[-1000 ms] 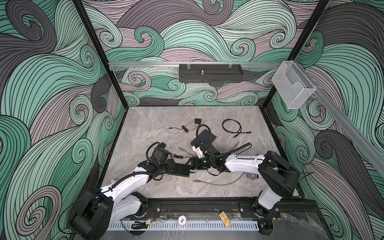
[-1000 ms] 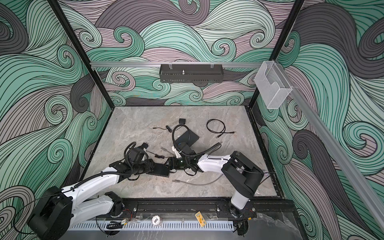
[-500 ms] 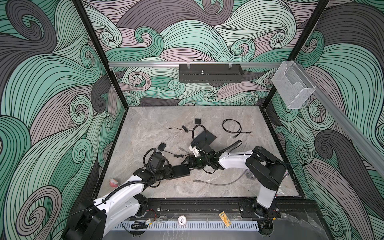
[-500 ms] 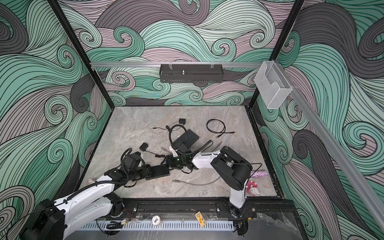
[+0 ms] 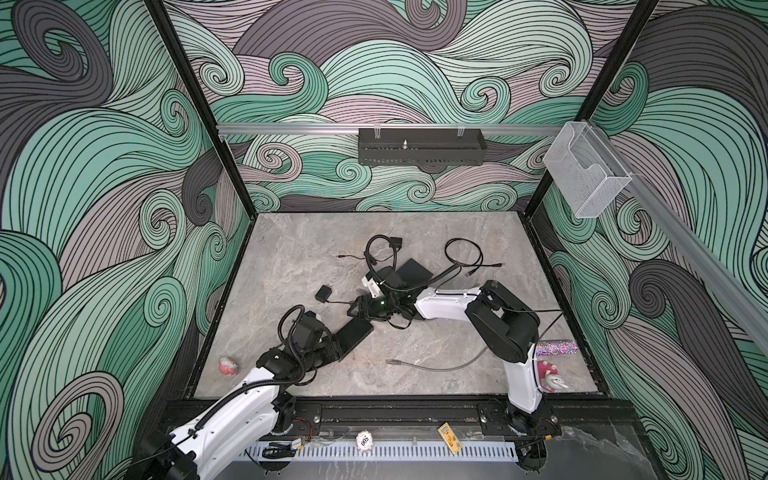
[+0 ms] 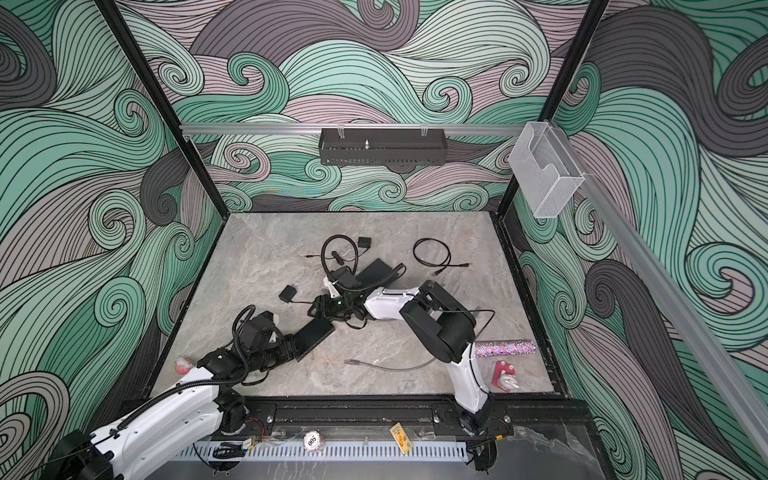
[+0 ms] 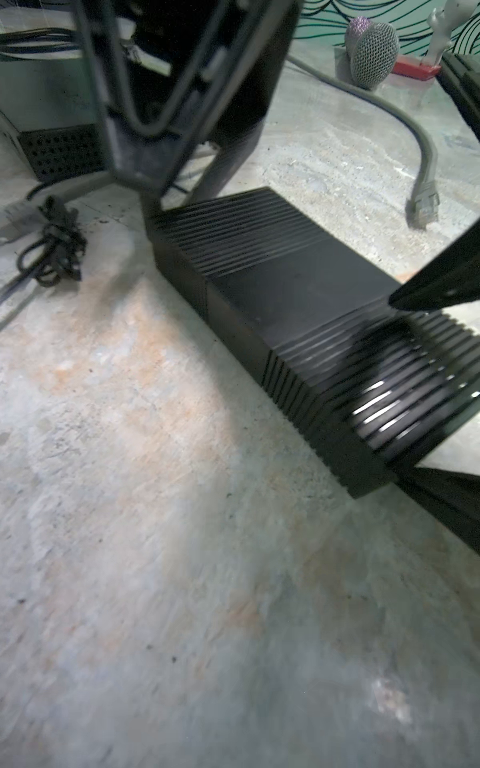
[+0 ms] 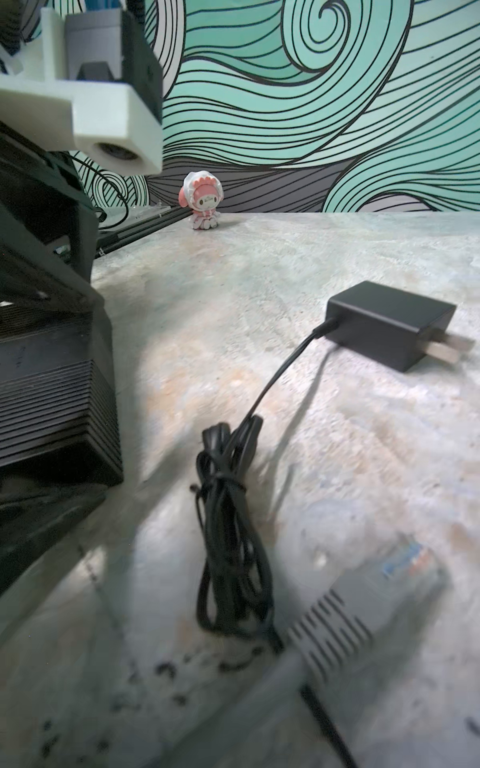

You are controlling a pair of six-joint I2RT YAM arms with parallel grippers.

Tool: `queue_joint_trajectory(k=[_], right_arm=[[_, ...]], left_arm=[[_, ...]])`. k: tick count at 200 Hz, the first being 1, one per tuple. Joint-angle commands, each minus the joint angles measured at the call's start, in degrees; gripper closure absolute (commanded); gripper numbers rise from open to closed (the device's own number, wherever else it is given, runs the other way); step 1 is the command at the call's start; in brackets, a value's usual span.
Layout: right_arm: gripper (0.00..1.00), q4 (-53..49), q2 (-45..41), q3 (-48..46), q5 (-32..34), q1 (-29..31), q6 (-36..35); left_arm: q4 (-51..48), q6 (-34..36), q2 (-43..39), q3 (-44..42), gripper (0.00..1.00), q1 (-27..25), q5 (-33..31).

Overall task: Insert the plug into the switch port
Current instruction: 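Move the right gripper to the grey ethernet plug while the left draws back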

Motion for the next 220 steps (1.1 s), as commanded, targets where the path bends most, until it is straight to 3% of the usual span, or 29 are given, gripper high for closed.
queue_joint_trajectory(k=[1, 51, 91, 139, 188, 220], right_arm=[[0.34, -2.0, 2.2, 3.8, -8.1, 2.7, -1.8], [0.34, -2.1, 6.0, 8.5, -10.6, 4.7, -2.5], [0.34, -5.4, 1.5, 7.0, -6.4, 4.3, -6.9], [0.30, -11.6, -11.8, -0.8, -1.2, 1.8, -13.5], [0.28, -14.9, -26.2, -14.8, 2.5, -1.5, -16.4], [0.28, -19.8, -39.6, -24.7, 8.7, -1.5, -19.4]], left_arm=[[0.1, -2.4, -1.9, -1.7, 0.39, -0.3, 4.7], [-1.8, -4.9, -9.2, -4.7, 0.39, -0.4, 5.3], [-4.6, -4.0, -11.4, -3.8, 0.39, -0.4, 4.6], [-8.7, -2.7, -13.1, -2.5, 0.37, -0.4, 5.2], [-13.2, -3.3, -20.3, -2.6, 0.38, -0.4, 6.9], [-14.1, -4.1, -23.8, -2.9, 0.38, -0.4, 8.5]])
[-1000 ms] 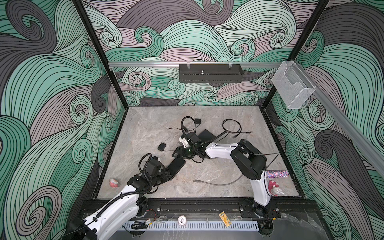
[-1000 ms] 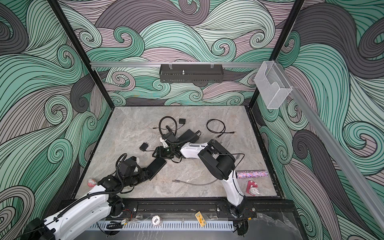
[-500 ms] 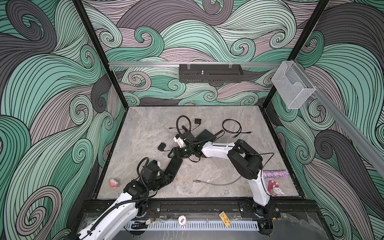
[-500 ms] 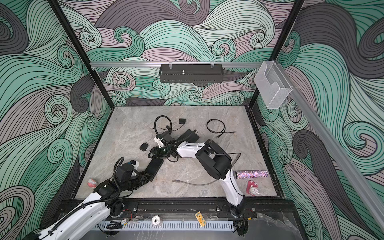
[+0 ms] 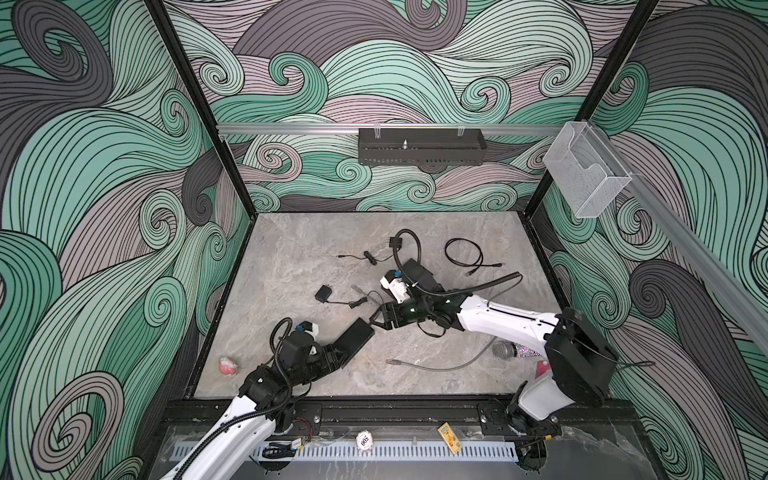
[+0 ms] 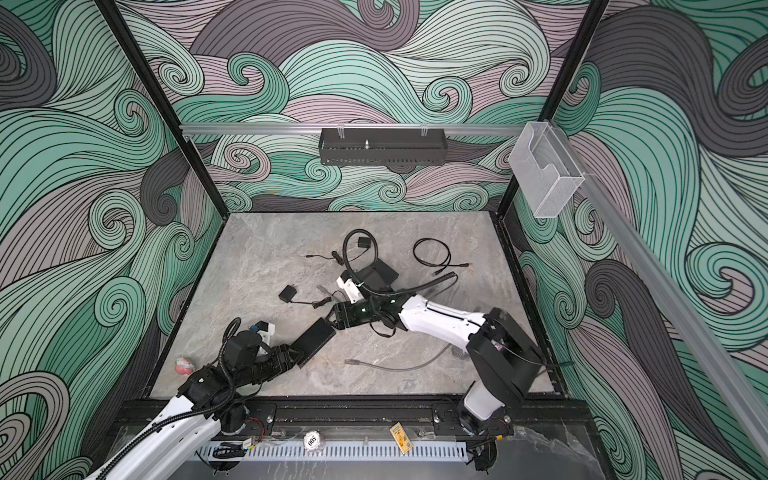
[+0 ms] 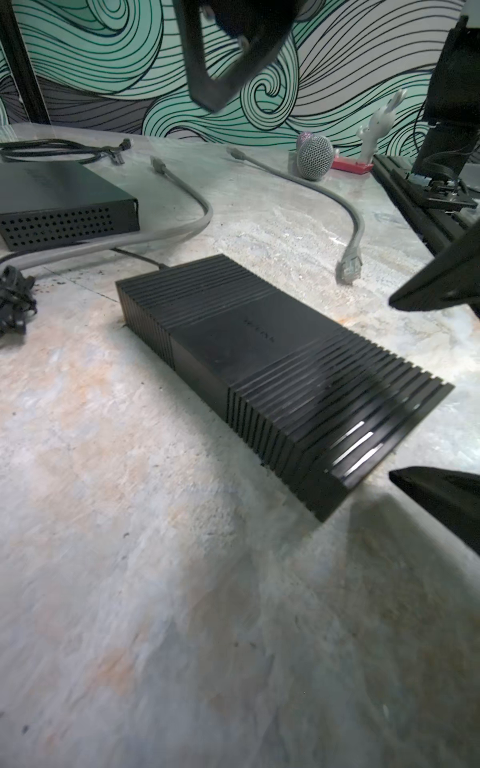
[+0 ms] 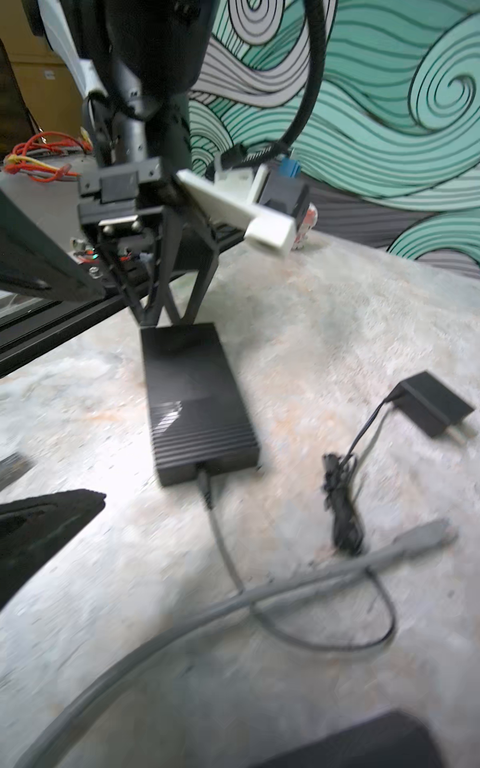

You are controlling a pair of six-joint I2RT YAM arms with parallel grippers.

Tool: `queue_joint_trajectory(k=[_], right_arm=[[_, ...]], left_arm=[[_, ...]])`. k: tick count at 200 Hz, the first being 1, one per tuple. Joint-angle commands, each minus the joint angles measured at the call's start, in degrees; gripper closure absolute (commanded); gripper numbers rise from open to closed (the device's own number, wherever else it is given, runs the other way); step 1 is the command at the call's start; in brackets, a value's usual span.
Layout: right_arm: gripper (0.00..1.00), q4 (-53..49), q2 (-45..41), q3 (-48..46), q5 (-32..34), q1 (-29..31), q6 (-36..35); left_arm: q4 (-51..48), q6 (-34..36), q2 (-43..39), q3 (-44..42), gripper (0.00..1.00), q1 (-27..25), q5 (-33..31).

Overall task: Insert the plug into the switch port
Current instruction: 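Move the right gripper to the grey ethernet plug while the left draws back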

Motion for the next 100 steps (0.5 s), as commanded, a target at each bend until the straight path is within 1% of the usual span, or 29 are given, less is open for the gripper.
queue_joint_trajectory(k=[1, 20, 37, 50, 64, 73, 79, 82, 86, 87, 100], right_arm=[[0.28, -6.2, -8.8, -5.6, 5.8, 0.3, -3.9], [0.28, -11.5, -18.5, -10.2, 9.7, 0.6, -8.4], [0.27, -15.7, -26.3, -13.5, 11.7, 0.7, -11.9], [0.27, -17.3, -31.0, -15.2, 11.8, 0.8, -14.1], [0.27, -18.8, -34.1, -15.6, 10.9, 0.8, -15.8], [0.27, -19.6, -35.2, -15.3, 9.8, 0.8, -17.2], [0.28, -20.0, -35.5, -14.9, 9.3, 0.8, -18.0], [0.29, -20.3, -35.6, -14.7, 9.1, 0.8, -18.5], [0.29, -20.8, -35.6, -14.4, 8.8, 0.8, -19.4], [0.29, -20.9, -35.6, -14.4, 8.7, 0.8, -19.7], [0.31, -21.9, -35.0, -13.8, 8.7, 0.8, -22.3]], left_arm=[[-2.9, -0.3, -2.1, 0.8, 0.38, -0.3, 1.6], [-2.9, -0.4, -2.7, 0.8, 0.38, -0.3, 1.7], [-3.7, -0.5, -2.8, 1.9, 0.37, -0.4, 2.5], [-3.4, -0.9, -3.1, 3.0, 0.35, -0.5, 4.2], [-1.6, -2.4, -3.3, 3.9, 0.32, -0.5, 7.0], [-0.5, -3.0, -3.6, 4.7, 0.27, -0.5, 8.6], [-0.2, -3.2, -3.8, 5.3, 0.22, -0.5, 9.4], [-0.1, -3.2, -3.9, 5.7, 0.17, -0.5, 9.8], [-0.1, -3.1, -4.1, 6.2, 0.04, -0.5, 10.2], [-0.1, -3.1, -4.2, 6.3, 0.03, -0.5, 10.3], [-1.6, -2.2, -4.5, 8.4, 0.01, -0.5, 11.0]])
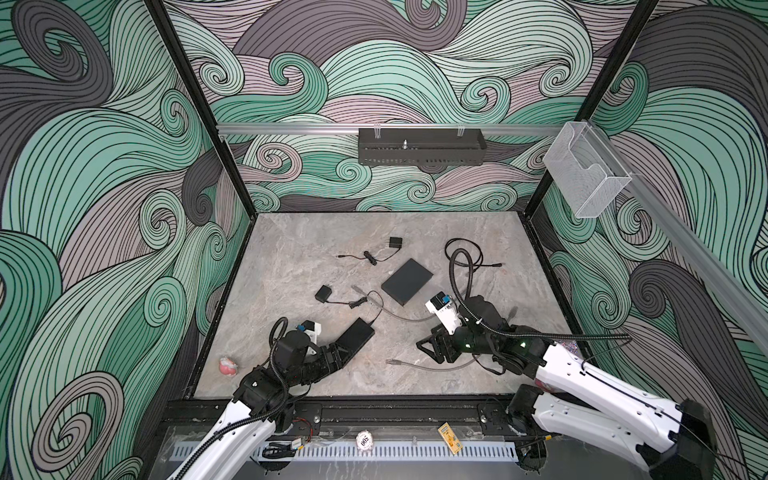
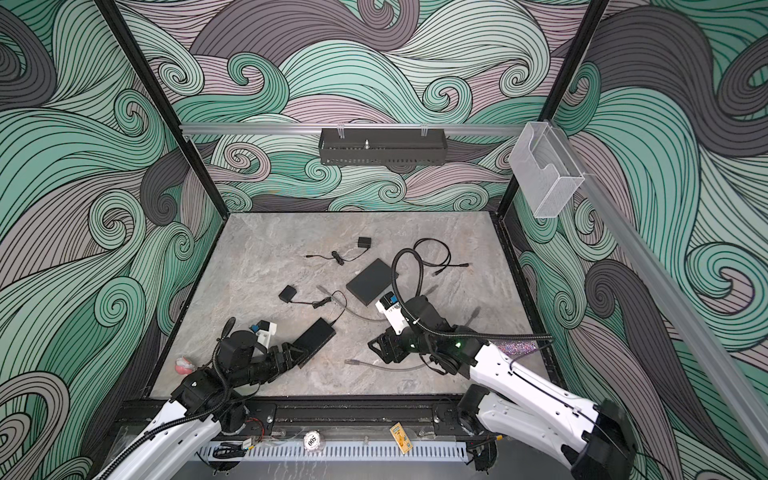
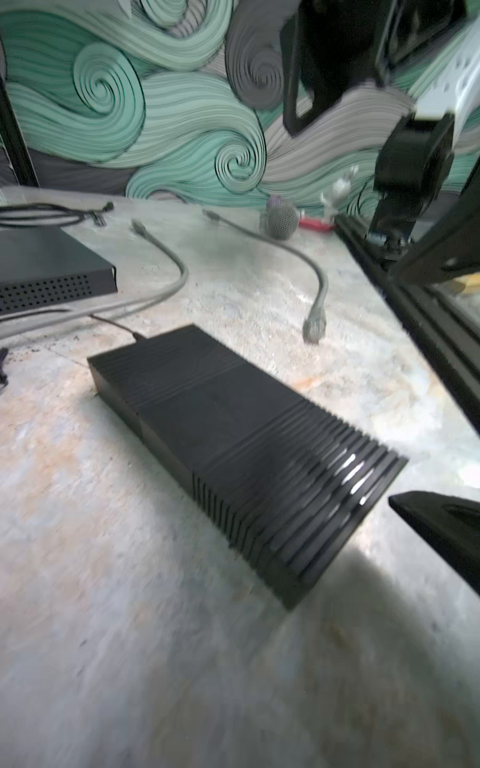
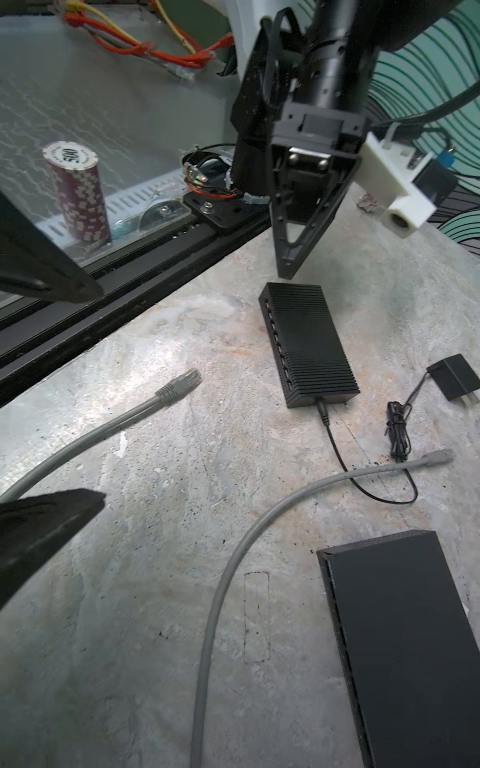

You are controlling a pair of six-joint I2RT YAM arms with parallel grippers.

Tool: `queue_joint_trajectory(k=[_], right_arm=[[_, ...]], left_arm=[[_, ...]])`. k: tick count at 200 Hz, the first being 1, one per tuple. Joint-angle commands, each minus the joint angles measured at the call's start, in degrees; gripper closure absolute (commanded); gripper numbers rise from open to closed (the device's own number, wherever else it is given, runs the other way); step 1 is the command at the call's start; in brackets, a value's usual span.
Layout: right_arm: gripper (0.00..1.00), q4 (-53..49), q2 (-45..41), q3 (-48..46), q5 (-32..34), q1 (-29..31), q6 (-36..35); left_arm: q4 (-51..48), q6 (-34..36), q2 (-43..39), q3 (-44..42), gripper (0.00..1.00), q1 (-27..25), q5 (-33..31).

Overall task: Insert the plug into the switch port
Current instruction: 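Move the right gripper to the grey ethernet plug while the left draws back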

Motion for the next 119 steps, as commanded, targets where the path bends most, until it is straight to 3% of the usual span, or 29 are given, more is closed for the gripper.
queue_joint_trajectory(k=[1, 21, 58, 86, 119], right_arm=[[0.31, -4.4, 0.5, 1.1, -0.2, 0.3, -7.0], [0.38, -4.3, 3.8, 1.2, 0.6, 0.3, -10.0], [0.48, -6.4, 13.7, 4.3, 0.7, 1.2, -13.3], [0.46, -10.0, 20.5, 7.6, 2.7, 2.9, -16.1], [0.43, -11.3, 25.8, 9.8, 5.7, 6.4, -18.7]], left_arm=[[-0.4, 0.1, -1.3, 5.0, 0.01, -0.3, 3.9], [-3.0, 2.9, -1.9, 8.5, 0.01, -0.4, 4.6], [2.8, 4.7, -0.6, 12.7, 0.01, -0.4, 6.7], [-2.1, 16.3, 6.4, 23.1, 0.02, -0.4, 6.1], [-10.4, 28.5, 17.4, 32.6, 0.11, -0.4, 7.9]])
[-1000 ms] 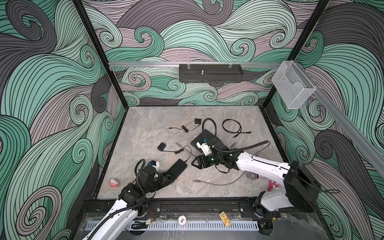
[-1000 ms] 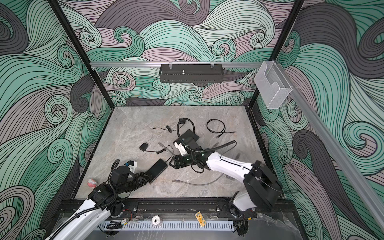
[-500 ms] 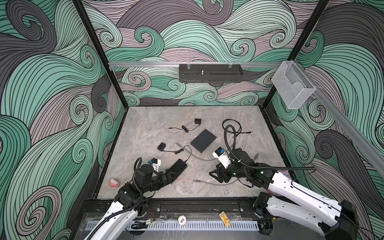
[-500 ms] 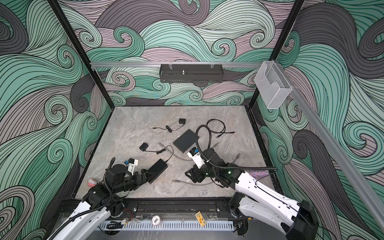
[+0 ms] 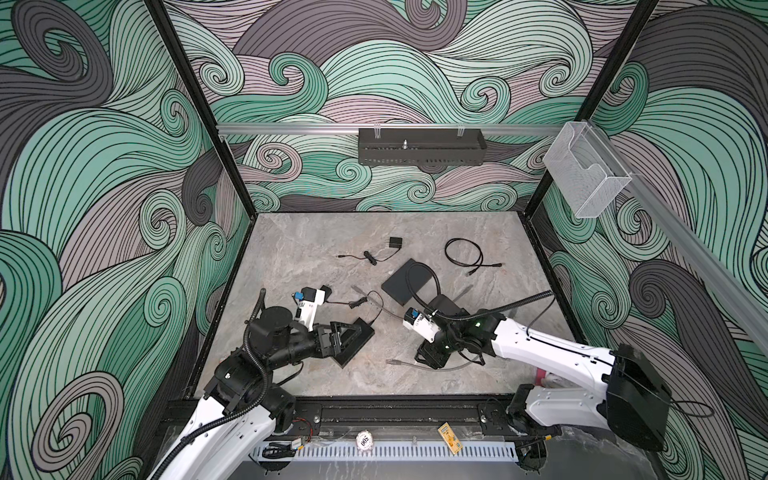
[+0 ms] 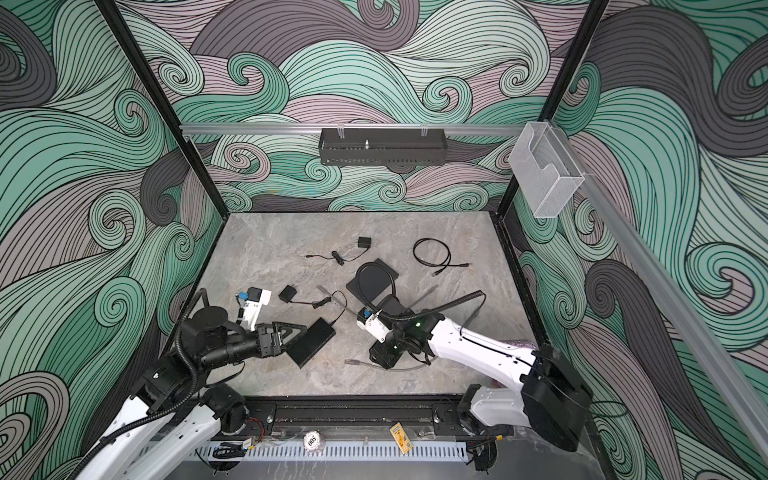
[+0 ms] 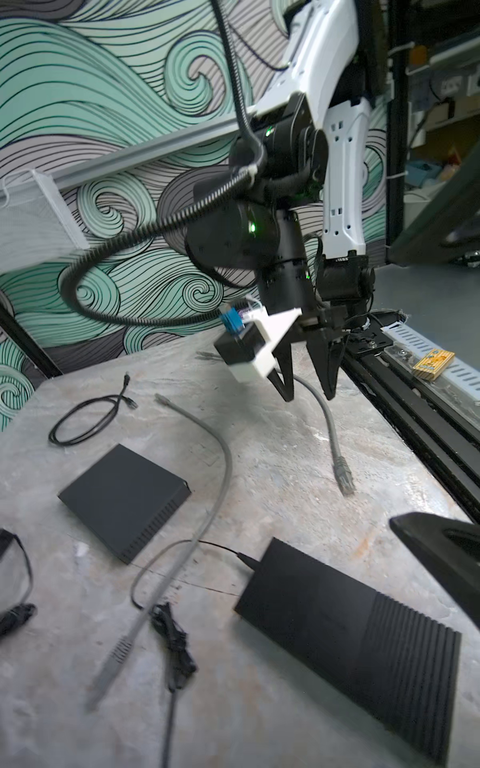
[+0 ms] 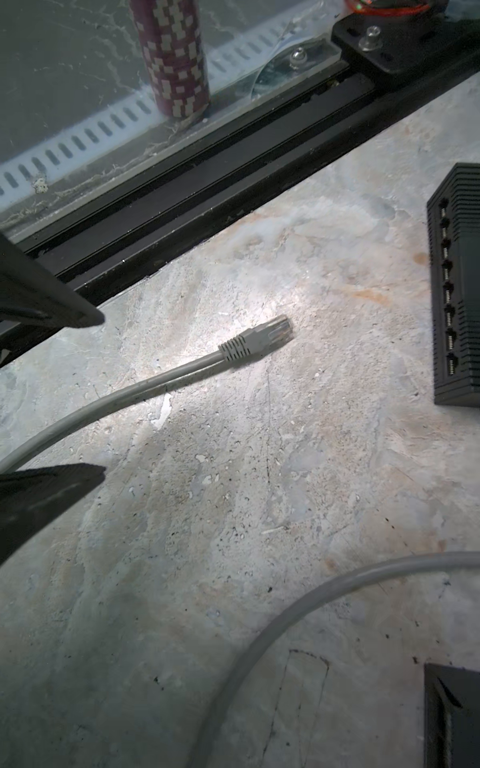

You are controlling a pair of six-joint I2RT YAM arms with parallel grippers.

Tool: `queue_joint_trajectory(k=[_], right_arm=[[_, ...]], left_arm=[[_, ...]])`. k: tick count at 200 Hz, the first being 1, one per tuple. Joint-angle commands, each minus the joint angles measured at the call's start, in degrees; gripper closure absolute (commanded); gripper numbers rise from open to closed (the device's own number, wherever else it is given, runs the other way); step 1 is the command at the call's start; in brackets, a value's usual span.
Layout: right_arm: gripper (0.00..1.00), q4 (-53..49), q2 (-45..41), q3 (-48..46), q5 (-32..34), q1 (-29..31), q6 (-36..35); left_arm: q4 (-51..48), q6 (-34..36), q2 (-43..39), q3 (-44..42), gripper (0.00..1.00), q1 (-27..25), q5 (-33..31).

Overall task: Insert the plug into the switch port
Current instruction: 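Move the right gripper to the grey ethernet plug while the left draws back, then grasp the grey ethernet cable behind its plug with the right gripper and lift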

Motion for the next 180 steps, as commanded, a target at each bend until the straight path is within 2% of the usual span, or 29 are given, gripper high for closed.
queue_joint_trajectory(k=[1, 39, 52, 66, 136, 180], right_arm=[[0.43, -3.4, 3.4, 2.4, 3.7, 2.5, -3.7], [0.45, -6.4, 12.8, 6.8, 5.7, 5.0, -5.0], [0.46, -7.2, 15.0, 8.0, 6.3, 5.8, -5.4], [0.46, -7.4, 16.5, 8.9, 7.2, 6.6, -5.4], [0.53, -8.4, 21.9, 11.7, 12.6, 11.5, -4.6], [0.72, -8.0, 23.6, 12.9, 13.2, 12.1, -5.3]], left_arm=[[-7.7, 12.2, 5.8, 5.3, 0.11, -0.4, 1.9], [-12.9, 20.9, 9.5, 10.8, 0.17, -0.4, 6.1], [-12.8, 19.3, 8.2, 9.6, 0.18, -0.3, 4.0], [-9.3, 19.0, 6.8, 7.0, 0.18, -0.3, 5.1], [-9.9, 19.1, 5.8, 7.4, 0.18, 0.8, 3.7], [-9.6, 19.1, 3.4, 7.0, 0.16, 0.8, 2.5]])
